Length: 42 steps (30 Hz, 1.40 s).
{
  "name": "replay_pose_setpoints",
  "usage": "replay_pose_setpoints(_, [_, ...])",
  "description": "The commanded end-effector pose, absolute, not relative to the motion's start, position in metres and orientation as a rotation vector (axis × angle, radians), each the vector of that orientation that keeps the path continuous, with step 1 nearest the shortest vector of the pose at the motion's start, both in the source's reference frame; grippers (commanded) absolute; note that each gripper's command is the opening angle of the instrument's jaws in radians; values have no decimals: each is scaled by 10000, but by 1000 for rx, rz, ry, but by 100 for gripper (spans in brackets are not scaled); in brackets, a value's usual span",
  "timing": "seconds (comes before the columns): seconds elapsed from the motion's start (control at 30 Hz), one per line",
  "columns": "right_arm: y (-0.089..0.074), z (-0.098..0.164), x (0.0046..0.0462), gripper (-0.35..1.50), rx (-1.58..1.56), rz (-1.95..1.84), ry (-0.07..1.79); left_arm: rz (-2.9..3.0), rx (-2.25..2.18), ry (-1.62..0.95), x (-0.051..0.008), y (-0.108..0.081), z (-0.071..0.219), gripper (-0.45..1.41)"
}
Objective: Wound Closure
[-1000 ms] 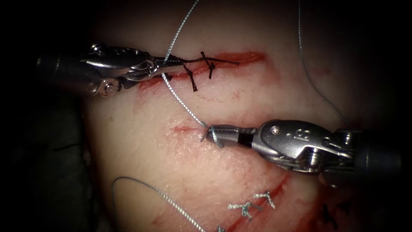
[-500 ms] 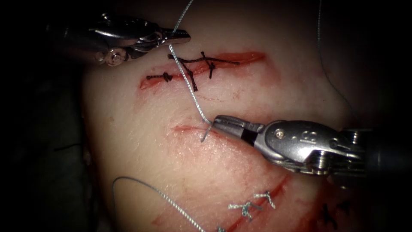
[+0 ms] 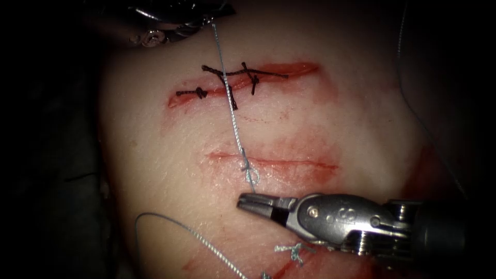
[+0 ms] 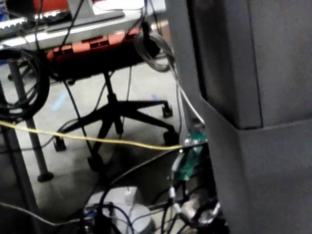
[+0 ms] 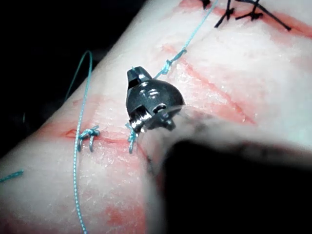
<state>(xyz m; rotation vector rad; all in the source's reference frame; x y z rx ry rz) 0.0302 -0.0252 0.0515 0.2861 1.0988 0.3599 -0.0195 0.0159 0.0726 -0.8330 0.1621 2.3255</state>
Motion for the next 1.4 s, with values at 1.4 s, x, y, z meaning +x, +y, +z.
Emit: replay_pose_setpoints(1.4, [-309, 534, 313, -35, 510, 154, 1102, 2881, -356, 1207, -193, 246, 721, -45])
